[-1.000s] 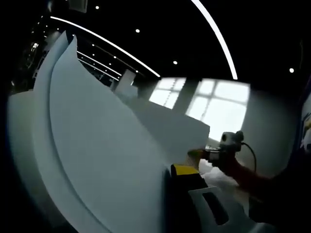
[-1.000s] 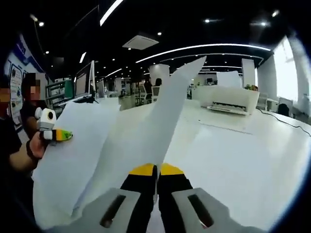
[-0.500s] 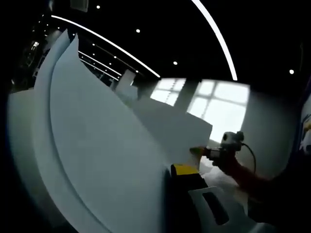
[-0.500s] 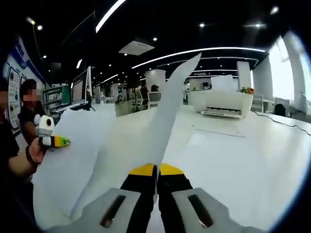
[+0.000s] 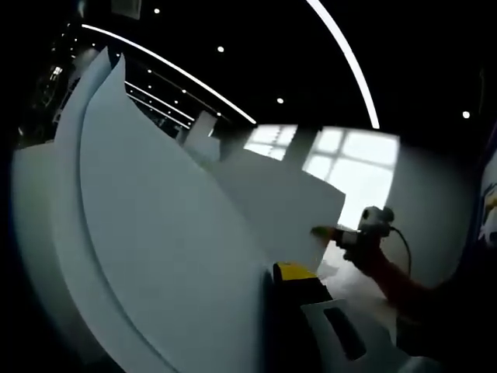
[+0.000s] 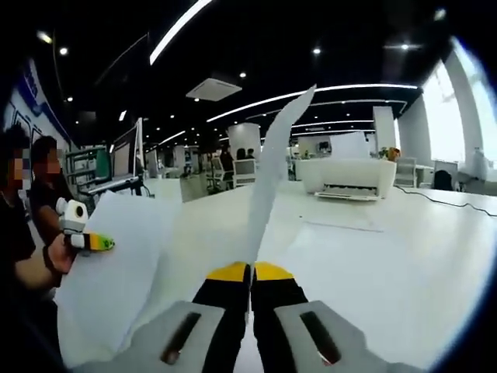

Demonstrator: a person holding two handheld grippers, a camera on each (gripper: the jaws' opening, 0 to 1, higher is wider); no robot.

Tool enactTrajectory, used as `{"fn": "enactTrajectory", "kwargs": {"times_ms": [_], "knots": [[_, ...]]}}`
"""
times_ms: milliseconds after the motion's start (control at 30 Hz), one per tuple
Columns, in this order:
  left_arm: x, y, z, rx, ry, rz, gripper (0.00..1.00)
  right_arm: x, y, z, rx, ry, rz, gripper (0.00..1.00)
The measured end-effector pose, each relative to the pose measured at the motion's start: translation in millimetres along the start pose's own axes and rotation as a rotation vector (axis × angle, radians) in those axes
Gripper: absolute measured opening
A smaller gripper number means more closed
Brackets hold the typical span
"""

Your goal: Organize the stack of printing papers by aligning and flattening the scattered papers on the table

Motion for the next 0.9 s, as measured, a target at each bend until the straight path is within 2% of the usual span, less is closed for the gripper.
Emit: {"fn": "enactTrajectory", "kwargs": {"times_ms": [233, 300, 600, 900], "knots": [[0.1, 0, 0.0, -0.001, 0.0, 0.002, 0.13, -12.1, 18, 8, -0.005, 0.003, -0.049, 0.0], [0.2, 0, 0.0, -0.001, -0.001, 0.002, 0.13, -15.4, 23, 17, -0.014, 0.011, -0.062, 0.0], [0.1, 0, 0.0, -0.001, -0.001, 0.0, 0.13, -31.6, 34, 35, -0.037, 0.053, -0.102, 0.0], [0.5, 0, 0.0, 0.001, -0.001, 0.0, 0.13, -46.8, 49, 55, -0.123, 0.043, -0.156, 0.0]]}}
Point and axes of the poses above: the point that each gripper's makers call its tool centre point, and the gripper's own axes: y roughly backward along the fingers, z roughly to its left, x roughly out of its underside, the point moved 5 cm from there along y, roughly backward along the fingers, and after that the axes turned 15 degrees about z, right-handed, at the moved point
